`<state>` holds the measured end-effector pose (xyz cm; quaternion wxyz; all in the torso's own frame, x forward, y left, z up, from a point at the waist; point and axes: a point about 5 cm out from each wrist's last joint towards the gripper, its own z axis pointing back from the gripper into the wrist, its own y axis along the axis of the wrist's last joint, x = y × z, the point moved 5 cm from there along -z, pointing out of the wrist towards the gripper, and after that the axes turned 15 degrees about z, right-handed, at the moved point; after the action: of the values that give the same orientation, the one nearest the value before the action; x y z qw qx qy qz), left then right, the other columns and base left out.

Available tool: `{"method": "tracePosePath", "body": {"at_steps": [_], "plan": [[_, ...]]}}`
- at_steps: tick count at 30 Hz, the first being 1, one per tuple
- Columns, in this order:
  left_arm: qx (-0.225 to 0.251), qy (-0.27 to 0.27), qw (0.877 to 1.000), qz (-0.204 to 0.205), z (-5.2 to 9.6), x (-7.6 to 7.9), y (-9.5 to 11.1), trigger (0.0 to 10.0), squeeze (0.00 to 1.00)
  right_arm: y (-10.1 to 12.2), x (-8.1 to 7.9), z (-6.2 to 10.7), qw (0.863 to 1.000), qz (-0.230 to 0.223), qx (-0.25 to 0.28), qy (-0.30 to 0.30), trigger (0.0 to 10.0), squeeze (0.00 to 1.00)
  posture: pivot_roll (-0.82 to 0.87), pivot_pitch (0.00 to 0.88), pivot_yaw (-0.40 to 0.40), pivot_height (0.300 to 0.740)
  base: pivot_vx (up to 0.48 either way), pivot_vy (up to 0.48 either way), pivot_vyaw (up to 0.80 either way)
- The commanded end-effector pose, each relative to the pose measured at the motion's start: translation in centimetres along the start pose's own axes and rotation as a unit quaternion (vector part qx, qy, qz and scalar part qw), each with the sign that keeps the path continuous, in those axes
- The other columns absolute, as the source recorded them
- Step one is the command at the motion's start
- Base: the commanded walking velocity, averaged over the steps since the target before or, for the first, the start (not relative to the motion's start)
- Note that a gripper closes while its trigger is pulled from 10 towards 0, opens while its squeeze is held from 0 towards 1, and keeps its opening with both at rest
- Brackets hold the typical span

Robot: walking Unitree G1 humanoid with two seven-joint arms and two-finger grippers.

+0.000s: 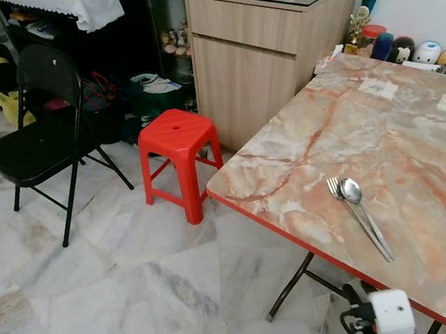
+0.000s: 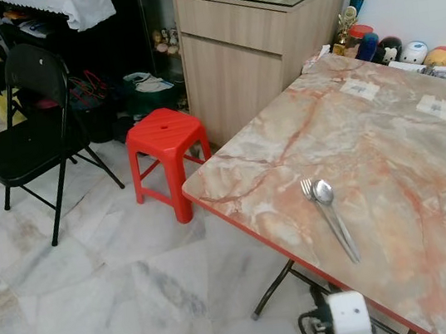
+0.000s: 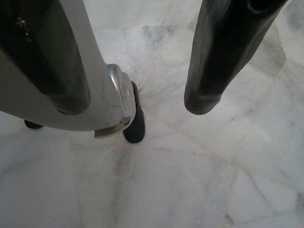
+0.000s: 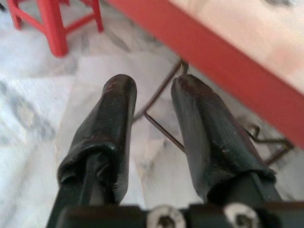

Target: Setting the table

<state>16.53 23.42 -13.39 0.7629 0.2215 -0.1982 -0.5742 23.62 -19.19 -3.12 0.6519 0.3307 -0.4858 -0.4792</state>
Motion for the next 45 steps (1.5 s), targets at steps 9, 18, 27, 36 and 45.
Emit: {"method": "tracePosePath", "body": {"at_steps": [9,18,27,36,45], "plan": [[-0.014,-0.011,0.999,-0.028,0.1,0.3,-0.8,10.0,0.00,-1.1,0.7,3.2,0.998,0.000,-0.057,0.016,10.0,0.00,-0.02,0.083,-0.099,0.740,0.000,0.000,0.00],[-0.014,-0.014,0.999,-0.037,0.1,0.2,-0.7,10.0,0.00,5.3,3.7,5.1,0.994,-0.039,0.080,-0.059,10.0,0.00,-0.03,0.092,-0.099,0.740,0.000,0.000,0.00],[-0.018,-0.012,0.999,-0.042,0.1,0.4,-1.0,10.0,0.00,11.2,5.7,2.4,0.989,-0.030,0.126,-0.069,10.0,0.00,-0.03,0.086,-0.092,0.740,0.000,0.000,0.00],[-0.027,-0.013,0.999,-0.043,0.3,0.6,-1.8,10.0,0.00,14.5,3.7,-6.2,0.994,-0.008,0.110,-0.009,10.0,0.00,-0.01,0.083,-0.067,0.740,0.000,0.000,0.00],[-0.037,-0.002,0.998,-0.043,0.7,-0.7,-2.7,10.0,0.00,15.1,3.5,-8.6,0.998,0.000,0.069,-0.012,10.0,1.00,0.00,0.093,-0.053,0.740,0.000,0.000,0.00]]}}
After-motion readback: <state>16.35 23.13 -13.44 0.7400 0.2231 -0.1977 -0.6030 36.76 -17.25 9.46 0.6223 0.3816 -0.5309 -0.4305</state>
